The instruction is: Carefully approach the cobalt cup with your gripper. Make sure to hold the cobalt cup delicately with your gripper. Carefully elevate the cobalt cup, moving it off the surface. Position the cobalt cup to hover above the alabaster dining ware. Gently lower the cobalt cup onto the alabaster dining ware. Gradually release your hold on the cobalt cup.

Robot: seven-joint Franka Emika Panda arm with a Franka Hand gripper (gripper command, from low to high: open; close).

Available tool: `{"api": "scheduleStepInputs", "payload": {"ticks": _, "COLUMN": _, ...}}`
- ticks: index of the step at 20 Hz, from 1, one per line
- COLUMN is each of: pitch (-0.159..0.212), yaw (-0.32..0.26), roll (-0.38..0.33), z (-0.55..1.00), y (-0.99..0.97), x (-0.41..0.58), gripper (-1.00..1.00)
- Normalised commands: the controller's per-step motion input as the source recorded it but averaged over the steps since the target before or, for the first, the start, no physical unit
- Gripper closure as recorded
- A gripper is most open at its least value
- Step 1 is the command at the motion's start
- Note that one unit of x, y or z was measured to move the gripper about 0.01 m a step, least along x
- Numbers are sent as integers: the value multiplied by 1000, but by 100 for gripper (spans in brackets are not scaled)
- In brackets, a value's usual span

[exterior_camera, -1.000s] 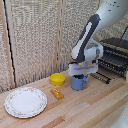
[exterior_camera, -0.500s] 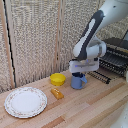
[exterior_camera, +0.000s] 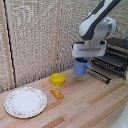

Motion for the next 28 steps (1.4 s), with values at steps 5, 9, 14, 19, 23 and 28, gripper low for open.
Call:
{"api": "scheduleStepInputs", "payload": {"ticks": 5, "pitch": 68, "yaw": 49, "roll": 1, "z": 426, "y": 756, "x": 485, "gripper": 100}}
{"api": "scheduleStepInputs", "payload": {"ticks": 9, "pitch": 63, "yaw": 58, "roll": 0, "z": 307, "y": 778, "x": 506, "gripper": 100}}
{"api": "scheduleStepInputs", "payload": {"ticks": 14, "pitch": 58, "yaw": 57, "roll": 0, "z": 263, "y": 791, "x": 495, "gripper": 100}}
{"api": "scheduleStepInputs", "payload": {"ticks": 19, "pitch": 59, "yaw": 53, "roll": 0, "z": 215, "y": 823, "x": 473, "gripper": 100}}
{"api": "scheduleStepInputs", "payload": {"ticks": 23, "pitch": 56, "yaw": 44, "roll": 0, "z": 53, "y": 899, "x": 404, "gripper": 100}}
{"api": "scheduleStepInputs", "payload": {"ticks": 28, "pitch": 38, "yaw": 67, "roll": -8, "z": -111, "y": 869, "x": 425, "gripper": 100}}
